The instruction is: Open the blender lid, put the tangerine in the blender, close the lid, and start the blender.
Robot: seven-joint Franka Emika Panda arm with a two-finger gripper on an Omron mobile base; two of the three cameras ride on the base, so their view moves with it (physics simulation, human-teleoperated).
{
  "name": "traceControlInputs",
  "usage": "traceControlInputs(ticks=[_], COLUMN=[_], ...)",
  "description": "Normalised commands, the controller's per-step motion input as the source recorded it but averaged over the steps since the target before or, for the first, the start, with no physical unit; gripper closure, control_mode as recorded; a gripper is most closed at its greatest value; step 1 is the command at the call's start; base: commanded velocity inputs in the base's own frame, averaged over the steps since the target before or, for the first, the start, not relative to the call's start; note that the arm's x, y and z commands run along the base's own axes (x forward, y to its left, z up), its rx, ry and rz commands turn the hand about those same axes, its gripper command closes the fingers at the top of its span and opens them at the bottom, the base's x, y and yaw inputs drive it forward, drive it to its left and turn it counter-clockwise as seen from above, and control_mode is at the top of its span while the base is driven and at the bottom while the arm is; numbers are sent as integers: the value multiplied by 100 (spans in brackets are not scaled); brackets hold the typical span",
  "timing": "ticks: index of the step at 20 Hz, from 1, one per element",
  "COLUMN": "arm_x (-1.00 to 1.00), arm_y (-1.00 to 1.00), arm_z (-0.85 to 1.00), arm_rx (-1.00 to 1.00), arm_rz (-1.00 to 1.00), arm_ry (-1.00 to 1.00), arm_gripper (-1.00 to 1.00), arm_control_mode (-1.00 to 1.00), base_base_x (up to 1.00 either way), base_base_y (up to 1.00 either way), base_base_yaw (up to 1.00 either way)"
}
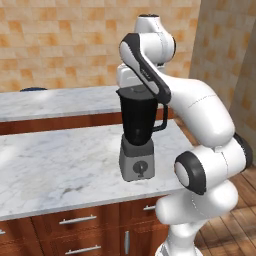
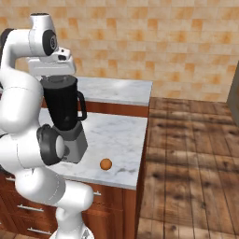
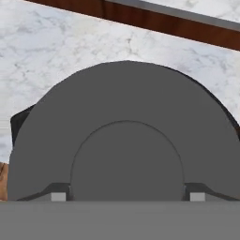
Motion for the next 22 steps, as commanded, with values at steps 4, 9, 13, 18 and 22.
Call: traceControlInputs(ticks=[4, 9, 13, 18, 22], arm_x=[0, -7, -36, -79, -76], arm_y=[6, -5, -6, 35, 84], arm_z=[7, 88, 93, 4, -2], arm_rx=[0, 0, 0, 0, 0], arm_rz=[1, 0, 0, 2, 4], arm_ry=[0, -9, -17, -3, 0], arm_gripper=[100, 100, 100, 100, 100], arm_control_mode=[-100, -100, -100, -100, -100], base_base_x=[0, 0, 0, 0, 0], base_base_y=[0, 0, 0, 0, 0], base_base_yaw=[0, 0, 0, 0, 0])
